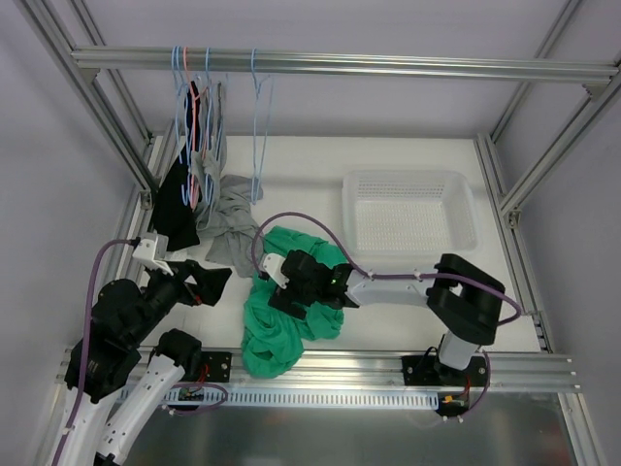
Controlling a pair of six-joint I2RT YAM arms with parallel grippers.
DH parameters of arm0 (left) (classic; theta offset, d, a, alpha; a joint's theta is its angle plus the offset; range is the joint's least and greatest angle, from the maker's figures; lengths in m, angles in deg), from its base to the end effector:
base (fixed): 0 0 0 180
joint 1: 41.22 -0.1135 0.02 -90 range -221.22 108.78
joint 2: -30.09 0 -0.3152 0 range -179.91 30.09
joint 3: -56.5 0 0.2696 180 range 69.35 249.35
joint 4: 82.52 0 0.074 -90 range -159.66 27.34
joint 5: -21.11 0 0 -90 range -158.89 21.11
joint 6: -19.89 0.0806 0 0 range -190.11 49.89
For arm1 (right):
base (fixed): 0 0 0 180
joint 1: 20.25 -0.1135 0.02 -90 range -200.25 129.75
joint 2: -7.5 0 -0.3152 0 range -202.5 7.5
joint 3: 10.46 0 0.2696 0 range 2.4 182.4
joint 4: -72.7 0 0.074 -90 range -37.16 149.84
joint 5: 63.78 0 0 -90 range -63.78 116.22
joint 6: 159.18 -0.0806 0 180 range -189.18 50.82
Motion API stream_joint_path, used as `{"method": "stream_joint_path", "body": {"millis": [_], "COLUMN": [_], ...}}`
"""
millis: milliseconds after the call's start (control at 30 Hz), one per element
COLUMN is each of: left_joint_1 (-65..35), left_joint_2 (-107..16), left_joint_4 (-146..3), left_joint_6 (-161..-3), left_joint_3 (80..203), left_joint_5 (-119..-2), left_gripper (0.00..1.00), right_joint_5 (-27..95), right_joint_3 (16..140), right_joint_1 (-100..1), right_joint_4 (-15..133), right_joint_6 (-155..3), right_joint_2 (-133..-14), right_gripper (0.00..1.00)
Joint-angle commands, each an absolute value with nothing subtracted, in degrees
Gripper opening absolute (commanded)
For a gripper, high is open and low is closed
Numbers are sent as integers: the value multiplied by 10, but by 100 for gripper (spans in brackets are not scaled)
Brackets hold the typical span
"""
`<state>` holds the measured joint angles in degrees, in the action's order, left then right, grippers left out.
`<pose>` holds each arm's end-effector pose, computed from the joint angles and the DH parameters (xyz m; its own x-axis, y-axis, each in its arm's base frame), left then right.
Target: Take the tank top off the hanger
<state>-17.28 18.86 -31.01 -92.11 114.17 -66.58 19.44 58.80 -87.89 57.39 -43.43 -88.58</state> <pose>0.0449 -0.0235 0.3566 -0.2405 -0.3027 -0.9222 0.3797 0.8451 -0.3764 0.1641 0.3739 0.2020 0.1546 -0.7581 -0.6336 -0.9080 0.1437 -0.3935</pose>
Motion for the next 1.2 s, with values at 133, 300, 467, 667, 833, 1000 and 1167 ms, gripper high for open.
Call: {"method": "stream_joint_path", "body": {"millis": [133,300,467,667,833,1000,1167], "left_joint_1": [-175,-174,-175,-175,-174,-175,-174], "left_joint_2": [185,216,245,259,282,296,315], "left_joint_4": [-336,-335,-336,-336,-335,-334,-333], "left_joint_6": [-907,-910,-916,-920,-928,-931,-933], "left_joint_3": [1139,1134,1129,1129,1124,1123,1123], "left_joint_5": [-678,-684,-698,-714,-735,-747,-754], "left_gripper": [99,99,99,99,99,99,99], "right_joint_5": [229,256,252,229,168,107,62], "right_joint_3": [609,583,541,531,544,593,711], "right_joint_1": [-853,-876,-914,-928,-928,-928,-920], "right_joint_4": [617,601,612,606,571,507,399], "right_joint_6": [-508,-574,-601,-634,-665,-670,-644], "right_joint_2": [-981,-986,-913,-752,-640,-556,-544], "right_gripper": [100,68,20,0,0,0,0]}}
